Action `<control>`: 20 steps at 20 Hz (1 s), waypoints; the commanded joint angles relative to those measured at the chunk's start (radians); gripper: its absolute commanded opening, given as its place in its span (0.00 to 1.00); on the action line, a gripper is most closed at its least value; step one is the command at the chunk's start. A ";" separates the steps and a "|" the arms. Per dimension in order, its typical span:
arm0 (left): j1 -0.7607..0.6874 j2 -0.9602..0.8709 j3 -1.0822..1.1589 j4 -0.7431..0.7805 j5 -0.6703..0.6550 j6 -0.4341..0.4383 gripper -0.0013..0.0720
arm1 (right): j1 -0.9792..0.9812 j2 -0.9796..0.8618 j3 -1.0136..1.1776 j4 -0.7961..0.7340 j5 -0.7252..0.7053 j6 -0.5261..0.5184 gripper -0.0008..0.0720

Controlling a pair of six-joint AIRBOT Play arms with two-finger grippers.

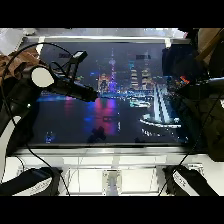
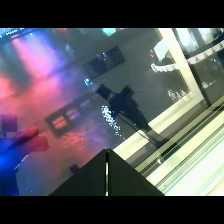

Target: Fold the clothes and pants, and hang the long-sleeved shirts on hangers.

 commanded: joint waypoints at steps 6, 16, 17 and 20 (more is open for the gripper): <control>-0.001 0.000 0.001 0.000 0.000 0.000 0.03 | 0.001 0.001 0.001 0.002 0.006 0.006 0.05; 0.019 -0.035 0.000 0.206 0.061 -0.024 0.05 | 0.001 0.000 0.001 0.000 0.002 0.002 0.05; 0.042 -0.045 0.000 0.373 0.058 -0.110 0.23 | 0.001 0.000 0.001 -0.001 0.002 0.002 0.05; 0.195 -0.072 0.000 0.869 0.045 -0.309 0.97 | 0.001 0.000 0.001 -0.001 -0.010 0.002 0.05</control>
